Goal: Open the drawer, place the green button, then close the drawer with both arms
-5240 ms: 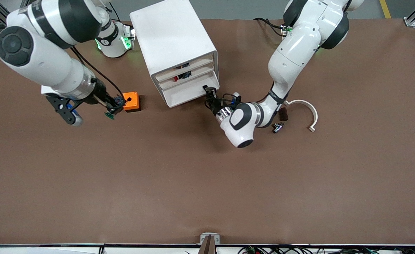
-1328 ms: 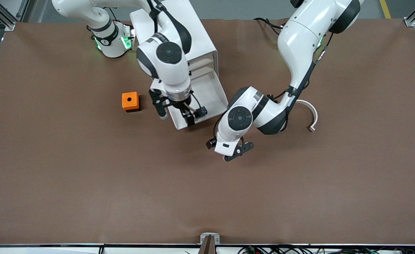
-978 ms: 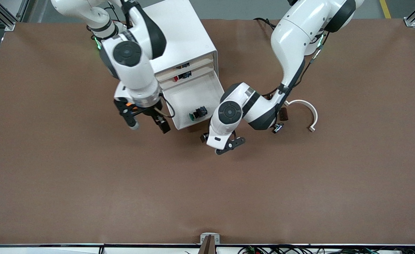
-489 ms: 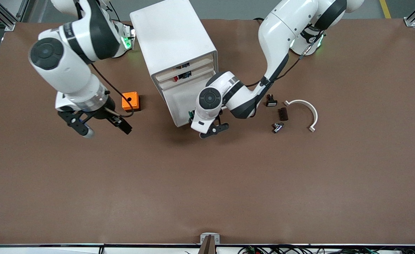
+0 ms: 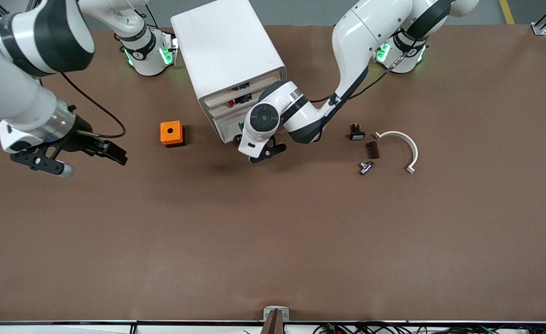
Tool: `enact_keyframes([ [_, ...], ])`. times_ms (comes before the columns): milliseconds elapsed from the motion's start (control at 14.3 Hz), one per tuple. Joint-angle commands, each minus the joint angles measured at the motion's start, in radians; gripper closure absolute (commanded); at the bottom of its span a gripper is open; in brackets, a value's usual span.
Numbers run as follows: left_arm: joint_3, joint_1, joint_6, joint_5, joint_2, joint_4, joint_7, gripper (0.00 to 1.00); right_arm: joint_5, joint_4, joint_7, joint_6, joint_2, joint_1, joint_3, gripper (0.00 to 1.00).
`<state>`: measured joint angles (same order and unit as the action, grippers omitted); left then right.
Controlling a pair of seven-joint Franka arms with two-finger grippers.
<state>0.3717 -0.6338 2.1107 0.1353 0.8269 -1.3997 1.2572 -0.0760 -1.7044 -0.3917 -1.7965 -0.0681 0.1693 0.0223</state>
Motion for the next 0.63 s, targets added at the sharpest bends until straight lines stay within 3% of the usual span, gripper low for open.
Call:
enact_keyframes([
  [0, 0.026, -0.001, 0.002, 0.043, 0.009, -0.01, 0.027, 0.0, -0.01, 0.0, 0.095, 0.04, 0.06, -0.036, -0.016, 0.0],
  [559, 0.047, -0.003, 0.002, 0.127, 0.029, -0.016, 0.021, 0.0, 0.031, -0.015, 0.128, 0.1, 0.16, -0.048, -0.019, 0.0],
])
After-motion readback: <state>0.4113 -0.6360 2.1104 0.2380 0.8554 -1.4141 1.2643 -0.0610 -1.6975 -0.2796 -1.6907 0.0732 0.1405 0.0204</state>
